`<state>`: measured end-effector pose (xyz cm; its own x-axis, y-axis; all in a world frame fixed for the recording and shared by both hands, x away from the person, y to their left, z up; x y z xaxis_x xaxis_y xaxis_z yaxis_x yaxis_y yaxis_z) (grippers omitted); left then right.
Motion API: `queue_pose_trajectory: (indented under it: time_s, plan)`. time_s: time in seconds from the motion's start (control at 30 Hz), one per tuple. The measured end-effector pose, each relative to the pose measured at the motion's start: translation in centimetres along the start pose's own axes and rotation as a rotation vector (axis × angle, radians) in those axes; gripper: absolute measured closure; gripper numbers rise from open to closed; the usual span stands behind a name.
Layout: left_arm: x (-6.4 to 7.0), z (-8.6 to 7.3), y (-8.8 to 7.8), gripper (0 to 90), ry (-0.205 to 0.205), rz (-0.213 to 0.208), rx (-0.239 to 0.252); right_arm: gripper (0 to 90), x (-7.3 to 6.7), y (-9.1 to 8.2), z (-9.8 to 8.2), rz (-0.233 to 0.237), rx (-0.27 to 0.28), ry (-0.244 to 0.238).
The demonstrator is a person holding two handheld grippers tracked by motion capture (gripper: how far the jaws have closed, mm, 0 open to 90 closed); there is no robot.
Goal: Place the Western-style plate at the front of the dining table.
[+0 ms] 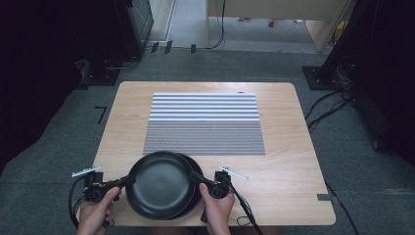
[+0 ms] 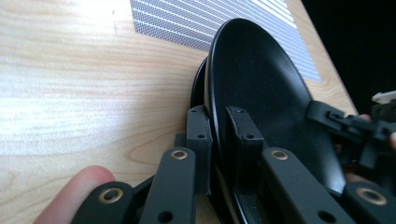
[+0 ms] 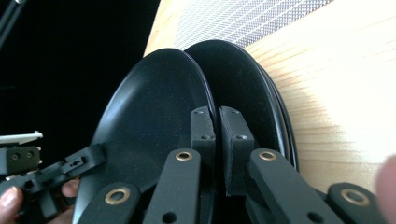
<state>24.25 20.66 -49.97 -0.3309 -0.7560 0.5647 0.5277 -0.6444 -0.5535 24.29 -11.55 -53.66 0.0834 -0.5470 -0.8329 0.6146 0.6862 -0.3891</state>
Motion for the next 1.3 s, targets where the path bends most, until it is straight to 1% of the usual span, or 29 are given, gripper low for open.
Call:
queue_pose_trajectory:
  time_s: [0.1,0.17,0.23,0.27,0.37,0.4,0.43,0.47,0.5,0.63,0.67,0.7,0.8,0.87,0.93,1.0,1.07,1.1,1.17,1.2,1.23,1.27,1.3]
  plan:
    - [0.2,0.0,0.0,80.4,0.001,-0.013,0.002,85.5,0.1,-0.2,0.1,0.007,0.006,-0.002]
    - [0.5,0.1,0.0,80.9,-0.018,-0.015,0.021,85.4,0.2,-0.4,0.4,0.030,0.001,0.012]
    - [1.0,0.2,0.0,81.2,-0.038,-0.015,0.042,85.5,0.2,-0.6,0.6,0.040,-0.001,0.016]
    - [1.3,0.2,0.0,81.5,-0.041,-0.013,0.050,85.5,0.2,-0.8,0.8,0.045,0.001,0.011]
    - [2.3,0.5,0.2,81.2,-0.024,0.003,0.049,85.3,0.2,-1.1,1.6,0.051,-0.001,0.007]
    - [2.3,0.5,0.2,81.0,-0.024,0.003,0.049,85.3,0.2,-1.1,1.6,0.051,-0.001,0.007]
    - [2.8,0.9,0.4,81.0,-0.019,0.009,0.049,85.3,0.1,-1.4,2.3,0.045,-0.005,0.001]
    - [2.8,0.9,0.4,80.9,-0.019,0.009,0.049,85.3,0.1,-1.5,2.5,0.044,-0.009,0.001]
    - [3.2,1.3,0.6,80.9,-0.011,0.009,0.051,85.3,0.1,-1.7,2.8,0.045,-0.010,-0.005]
    - [4.2,2.7,1.5,80.7,0.009,0.008,0.034,85.4,0.1,-2.3,4.2,0.041,-0.015,-0.005]
    - [4.2,2.7,1.5,80.8,0.009,0.008,0.034,85.4,0.1,-2.3,4.2,0.041,-0.015,-0.005]
    - [4.7,3.6,2.2,80.8,0.014,0.005,0.028,85.3,0.2,-2.5,5.2,0.040,-0.012,0.006]
    - [5.2,5.1,3.3,80.9,0.012,-0.009,0.021,85.2,0.3,-2.8,6.5,0.034,-0.001,0.022]
    - [5.6,6.0,4.1,81.0,0.018,-0.020,0.015,85.2,0.4,-3.1,7.5,0.029,0.011,0.025]
    - [5.9,7.0,5.0,80.9,0.033,-0.035,0.011,85.2,0.4,-3.4,8.6,0.020,0.026,0.026]
    - [6.0,7.7,5.8,80.8,0.030,-0.053,0.008,85.1,0.5,-3.6,9.6,0.014,0.039,0.026]
    - [6.2,8.6,7.0,80.8,0.035,-0.064,0.001,85.0,0.6,-3.8,10.6,0.005,0.046,0.030]
    - [6.4,9.0,7.5,80.7,0.035,-0.067,-0.002,85.0,0.7,-3.9,11.2,-0.001,0.052,0.028]
    - [6.6,9.6,8.6,80.3,0.044,-0.057,-0.012,84.9,1.0,-3.9,12.3,-0.017,0.062,0.030]
    - [6.6,9.6,8.6,80.0,0.044,-0.057,-0.012,84.9,1.0,-3.9,12.3,-0.017,0.062,0.030]
    - [6.7,10.4,10.2,79.6,0.056,-0.047,-0.026,84.6,1.5,-3.7,13.4,-0.035,0.074,0.037]
    - [6.7,10.7,10.7,79.5,0.053,-0.049,-0.031,84.5,1.8,-3.6,14.0,-0.041,0.079,0.040]
    - [6.5,11.0,11.5,79.5,0.045,-0.054,-0.038,84.6,2.1,-3.4,14.4,-0.047,0.082,0.041]
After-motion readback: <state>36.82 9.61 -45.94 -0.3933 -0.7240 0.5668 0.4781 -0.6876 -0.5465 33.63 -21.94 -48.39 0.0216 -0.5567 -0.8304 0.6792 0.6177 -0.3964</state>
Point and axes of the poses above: each handheld gripper's, and its own axes: y roughly forward along the jaws, z roughly out of its top, x roughly to its right, the point moved 3 cm from there along y, roughly forward along the jaws, and after that the axes turned 3 degrees about y, right-handed, at the moved point
